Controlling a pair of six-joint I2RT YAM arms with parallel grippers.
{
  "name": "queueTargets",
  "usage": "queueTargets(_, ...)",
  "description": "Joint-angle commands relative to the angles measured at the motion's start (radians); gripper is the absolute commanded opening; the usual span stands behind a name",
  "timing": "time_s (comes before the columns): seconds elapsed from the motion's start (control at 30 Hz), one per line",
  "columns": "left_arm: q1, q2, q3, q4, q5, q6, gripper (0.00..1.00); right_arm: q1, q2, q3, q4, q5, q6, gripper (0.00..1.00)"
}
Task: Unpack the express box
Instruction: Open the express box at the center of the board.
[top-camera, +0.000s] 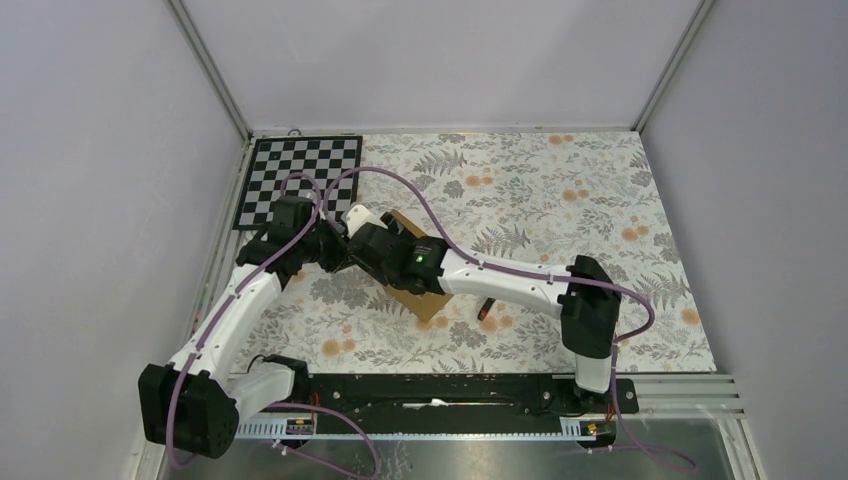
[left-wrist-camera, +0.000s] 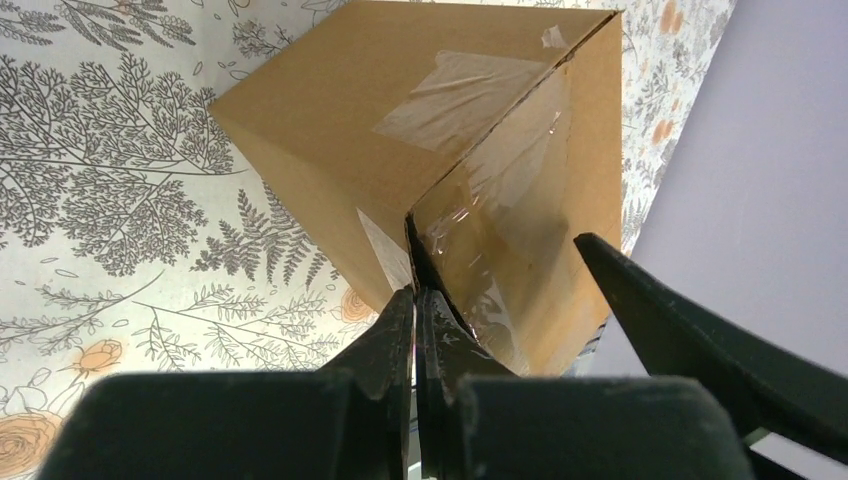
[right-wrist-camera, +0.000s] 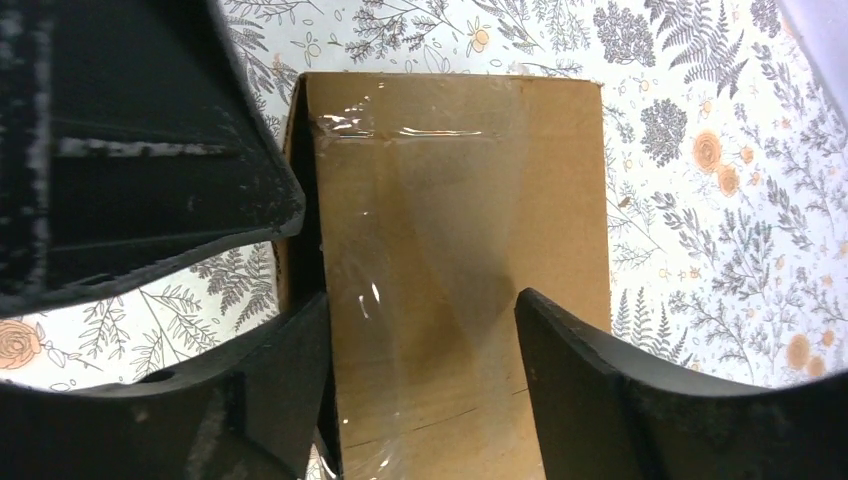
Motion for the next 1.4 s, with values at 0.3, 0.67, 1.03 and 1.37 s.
queueTargets(0.3,-0.001,0.028,0.024,-0.141,-0.035,0.125,0.00,-0.036,0.036,0.061,-0.278,0.232,-0.016,0.03)
queueTargets(0.67,-0.001,0.033,0.031,-0.136,-0.058,0.124,0.00,-0.041,-0.069,0.089,-0.239,0.099,0.063,0.00)
queueTargets(1.03,-0.001,0.028,0.030,-0.135,-0.075,0.125,0.00,-0.046,-0.108,0.142,-0.264,0.118,0.114,0.00)
queueTargets(1.37,-0.001,0.017,0.024,-0.136,-0.086,0.130,0.00,-0.070,-0.188,0.174,-0.271,0.131,0.176,0.00)
